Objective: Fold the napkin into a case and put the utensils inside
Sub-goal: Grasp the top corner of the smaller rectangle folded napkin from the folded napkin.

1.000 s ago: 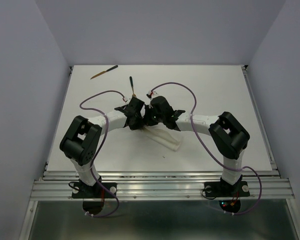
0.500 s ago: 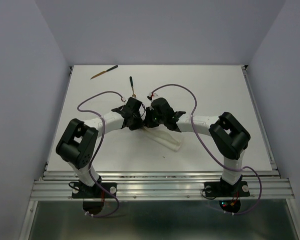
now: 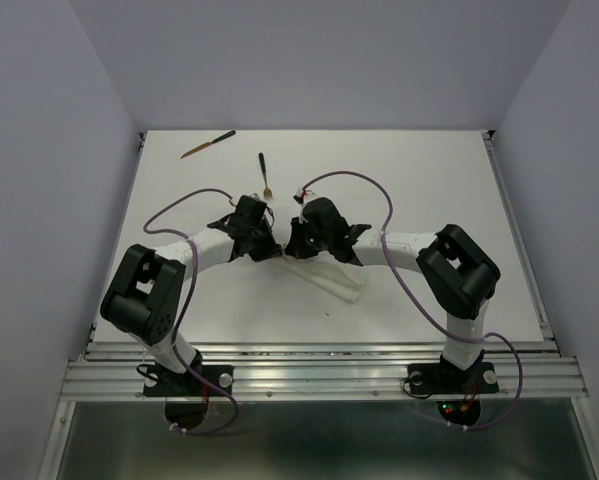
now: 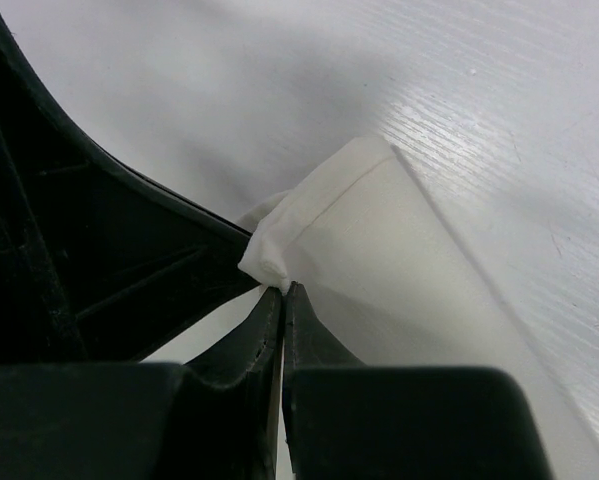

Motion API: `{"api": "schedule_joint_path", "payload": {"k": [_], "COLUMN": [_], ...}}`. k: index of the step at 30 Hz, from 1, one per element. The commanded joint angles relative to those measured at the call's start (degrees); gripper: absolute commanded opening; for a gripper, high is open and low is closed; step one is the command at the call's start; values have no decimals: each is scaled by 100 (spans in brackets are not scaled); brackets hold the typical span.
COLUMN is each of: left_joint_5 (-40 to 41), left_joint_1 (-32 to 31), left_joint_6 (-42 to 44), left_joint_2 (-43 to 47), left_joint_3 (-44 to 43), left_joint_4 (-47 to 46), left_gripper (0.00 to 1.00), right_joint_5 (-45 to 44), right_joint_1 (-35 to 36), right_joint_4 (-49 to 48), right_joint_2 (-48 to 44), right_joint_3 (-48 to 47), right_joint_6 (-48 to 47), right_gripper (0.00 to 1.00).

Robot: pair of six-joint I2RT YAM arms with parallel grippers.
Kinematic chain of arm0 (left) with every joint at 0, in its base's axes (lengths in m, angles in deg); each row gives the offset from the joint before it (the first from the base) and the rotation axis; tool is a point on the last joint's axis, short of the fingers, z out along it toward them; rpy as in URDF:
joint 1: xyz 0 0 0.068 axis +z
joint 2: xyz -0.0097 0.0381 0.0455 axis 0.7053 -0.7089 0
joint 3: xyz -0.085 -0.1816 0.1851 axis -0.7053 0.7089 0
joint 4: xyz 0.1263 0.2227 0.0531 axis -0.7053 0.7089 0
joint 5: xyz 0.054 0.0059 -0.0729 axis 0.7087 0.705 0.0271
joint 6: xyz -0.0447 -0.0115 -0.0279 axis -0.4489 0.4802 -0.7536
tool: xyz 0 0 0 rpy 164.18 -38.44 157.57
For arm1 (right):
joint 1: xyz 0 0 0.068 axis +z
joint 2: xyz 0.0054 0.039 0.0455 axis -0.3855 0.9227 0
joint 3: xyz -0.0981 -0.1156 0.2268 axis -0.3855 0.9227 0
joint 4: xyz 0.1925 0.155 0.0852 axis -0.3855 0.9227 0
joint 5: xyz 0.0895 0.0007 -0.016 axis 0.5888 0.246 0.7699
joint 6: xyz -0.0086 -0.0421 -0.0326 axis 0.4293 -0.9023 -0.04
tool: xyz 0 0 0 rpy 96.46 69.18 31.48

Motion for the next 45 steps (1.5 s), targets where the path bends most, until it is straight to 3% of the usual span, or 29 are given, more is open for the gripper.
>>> {"api": "schedule_joint_path", "payload": {"k": [1, 21, 31, 45], "left_joint_5": [-215, -927, -1147, -1349], "left_joint_1": [57, 242, 277, 382], "left_joint_6": [-57, -197, -154, 629], "left_joint_2": [269, 366, 278, 84], "left_joint_3": [126, 249, 187, -147], "left_joint_4": [-321, -761, -831, -515], "left_gripper": [0, 0, 0, 0], "right_joint_5": [106, -43, -79, -131], "right_joint_1": [25, 25, 25, 25], "right_joint_4": [-147, 222, 346, 302], "right_joint_2": [56, 865, 778, -137], "right_joint_3": [43, -221, -300, -203], "right_joint_6": [-109, -233, -180, -83], "right_gripper": [1, 1, 1, 34]}}
